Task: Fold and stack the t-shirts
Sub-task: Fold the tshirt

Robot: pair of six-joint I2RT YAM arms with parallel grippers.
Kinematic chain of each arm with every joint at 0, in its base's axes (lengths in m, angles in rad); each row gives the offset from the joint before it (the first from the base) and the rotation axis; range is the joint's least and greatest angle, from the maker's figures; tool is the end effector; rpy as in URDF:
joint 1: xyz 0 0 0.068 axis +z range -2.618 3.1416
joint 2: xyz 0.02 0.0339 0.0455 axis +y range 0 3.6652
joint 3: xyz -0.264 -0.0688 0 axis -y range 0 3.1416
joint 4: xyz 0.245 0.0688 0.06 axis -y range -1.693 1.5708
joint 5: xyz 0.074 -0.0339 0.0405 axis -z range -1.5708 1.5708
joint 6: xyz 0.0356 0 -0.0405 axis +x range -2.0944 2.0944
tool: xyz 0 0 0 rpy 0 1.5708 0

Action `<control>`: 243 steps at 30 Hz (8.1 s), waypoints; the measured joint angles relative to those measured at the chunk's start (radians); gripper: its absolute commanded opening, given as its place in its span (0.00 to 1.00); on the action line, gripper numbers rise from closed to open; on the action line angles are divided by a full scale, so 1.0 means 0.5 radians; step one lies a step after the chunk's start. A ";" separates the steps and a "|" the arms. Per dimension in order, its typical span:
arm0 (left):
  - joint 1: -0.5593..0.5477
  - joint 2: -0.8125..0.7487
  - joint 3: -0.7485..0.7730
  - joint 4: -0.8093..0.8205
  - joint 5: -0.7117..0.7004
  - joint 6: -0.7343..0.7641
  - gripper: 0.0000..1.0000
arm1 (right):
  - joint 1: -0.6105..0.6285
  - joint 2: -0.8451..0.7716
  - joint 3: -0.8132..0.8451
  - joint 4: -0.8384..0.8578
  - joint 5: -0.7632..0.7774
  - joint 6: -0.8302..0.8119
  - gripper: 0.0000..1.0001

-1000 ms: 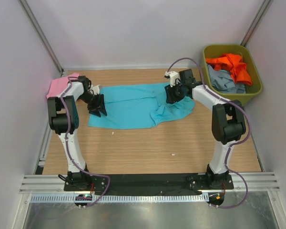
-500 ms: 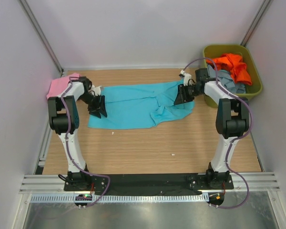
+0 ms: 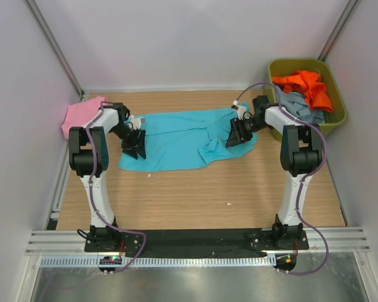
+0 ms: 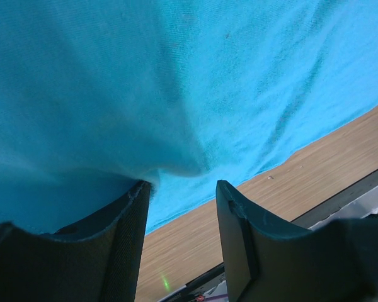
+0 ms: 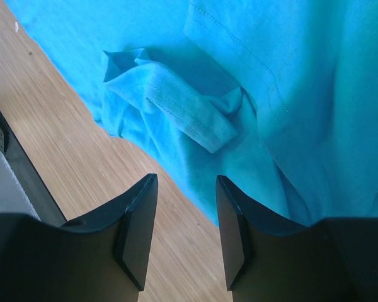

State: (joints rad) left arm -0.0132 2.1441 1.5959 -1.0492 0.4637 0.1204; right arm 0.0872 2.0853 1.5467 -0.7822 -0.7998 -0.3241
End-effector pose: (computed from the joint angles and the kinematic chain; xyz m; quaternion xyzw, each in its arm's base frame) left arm 0.4005 -0.0212 0.1530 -0.0619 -0.9712 0.2301 0.0006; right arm 0.4116 0.0616 0.1734 -0.2341 0.8847 0.3700 0.1597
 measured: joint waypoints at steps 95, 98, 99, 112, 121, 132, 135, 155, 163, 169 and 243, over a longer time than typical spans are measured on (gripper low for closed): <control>0.450 -0.246 -0.381 -0.130 -0.262 0.073 0.43 | 0.138 -0.559 -0.083 -0.125 0.461 -0.251 0.09; 0.450 -0.246 -0.404 -0.137 -0.285 0.073 0.43 | 0.138 -0.559 -0.083 -0.122 0.461 -0.251 0.10; 0.451 -0.246 -0.410 -0.138 -0.287 0.074 0.43 | 0.138 -0.559 -0.083 -0.121 0.461 -0.250 0.10; 0.452 -0.189 -0.410 -0.171 -0.278 0.031 0.36 | 0.138 -0.559 -0.083 -0.114 0.466 -0.250 0.10; 0.452 -0.190 -0.410 -0.177 -0.362 -0.021 0.38 | 0.138 -0.559 -0.088 -0.108 0.466 -0.248 0.10; 0.452 -0.154 -0.340 -0.195 -0.459 -0.070 0.37 | 0.138 -0.559 -0.106 -0.097 0.466 -0.243 0.10; 0.452 -0.130 -0.301 -0.207 -0.459 -0.071 0.36 | 0.138 -0.559 -0.108 -0.095 0.466 -0.243 0.10; 0.419 -0.071 -0.243 -0.245 -0.398 -0.065 0.21 | 0.138 -0.565 -0.154 -0.083 0.497 -0.243 0.10; 0.404 -0.064 -0.241 -0.230 -0.381 -0.051 0.00 | 0.138 -0.604 -0.171 -0.076 0.524 -0.243 0.01; 0.403 -0.100 -0.255 -0.223 -0.380 -0.014 0.00 | 0.138 -0.793 -0.286 -0.101 0.579 -0.243 0.01; 0.237 0.796 1.803 -0.455 -0.424 0.133 0.00 | 0.110 0.489 1.189 0.449 1.133 -0.168 0.01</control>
State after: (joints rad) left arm 0.1051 2.5420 2.4973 -1.2770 0.2516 0.1867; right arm 0.1421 2.3299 2.1414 -0.5575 -0.2333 -0.4080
